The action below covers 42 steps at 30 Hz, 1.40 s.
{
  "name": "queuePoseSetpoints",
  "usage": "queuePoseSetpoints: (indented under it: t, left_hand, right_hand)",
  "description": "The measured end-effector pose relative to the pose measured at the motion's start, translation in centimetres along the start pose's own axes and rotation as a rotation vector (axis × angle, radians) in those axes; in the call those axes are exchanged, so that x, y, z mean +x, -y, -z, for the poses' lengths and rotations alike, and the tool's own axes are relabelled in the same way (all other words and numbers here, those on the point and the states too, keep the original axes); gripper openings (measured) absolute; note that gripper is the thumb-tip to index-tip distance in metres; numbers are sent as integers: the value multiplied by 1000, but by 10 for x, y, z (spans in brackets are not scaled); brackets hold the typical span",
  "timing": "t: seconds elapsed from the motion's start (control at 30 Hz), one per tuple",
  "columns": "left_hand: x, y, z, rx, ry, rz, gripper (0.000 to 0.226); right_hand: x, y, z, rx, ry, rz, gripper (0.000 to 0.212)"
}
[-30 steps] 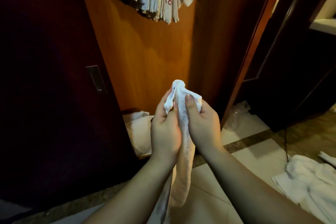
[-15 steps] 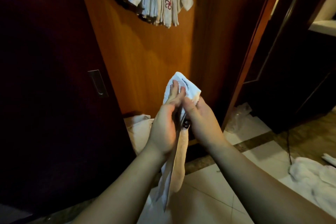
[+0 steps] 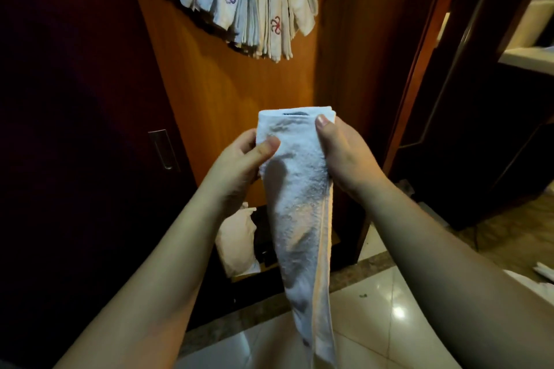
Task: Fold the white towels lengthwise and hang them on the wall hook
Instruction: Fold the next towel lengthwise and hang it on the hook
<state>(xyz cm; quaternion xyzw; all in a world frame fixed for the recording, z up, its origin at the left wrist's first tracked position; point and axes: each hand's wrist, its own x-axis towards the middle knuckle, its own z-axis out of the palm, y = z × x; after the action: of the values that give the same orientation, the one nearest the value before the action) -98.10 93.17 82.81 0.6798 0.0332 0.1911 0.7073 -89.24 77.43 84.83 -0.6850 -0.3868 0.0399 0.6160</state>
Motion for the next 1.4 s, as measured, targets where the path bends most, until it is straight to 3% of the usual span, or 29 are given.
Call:
queuePoseSetpoints:
  t: [0.17, 0.23, 0.3, 0.37, 0.43, 0.53, 0.67, 0.9, 1.0, 1.17, 1.4]
  left_hand:
    - [6, -12, -9, -117, 120, 79, 78]
    - [8, -17, -16, -139, 112, 58, 55]
    - [10, -24, -22, -165, 73, 35, 33]
    - [12, -30, -25, -189, 67, 15, 23]
    - [13, -40, -26, -181, 50, 12, 16]
    - [19, -58, -26, -157, -4, 26, 25]
    - [32, -80, -21, -161, -112, 107, 21]
    - [40, -104, -16, -192, -214, 86, 19]
    - [42, -110, -15, -181, -223, 47, 22]
    - [44, -114, -10, -133, -221, -2, 26]
    - [48, -122, -2, -85, -225, -41, 15]
  right_hand:
    - [14, 18, 7, -12, 41, 112, 40]
    - [17, 20, 10, 22, 47, 127, 38]
    - [17, 17, 14, 144, 41, 97, 50]
    - [12, 0, 17, 337, 38, -35, 75]
    - [2, -28, 16, 500, 57, -223, 84]
    - [-25, -68, 2, 643, 46, -438, 72]
    - [-45, -86, -11, 680, -36, -484, 49]
    - [-47, -67, -28, 280, -145, -172, 35]
    - [-41, -59, -35, 158, -72, -178, 34]
    - [-31, -51, -35, 54, -126, -98, 11]
    - [-32, -33, -29, -96, -171, -70, 11]
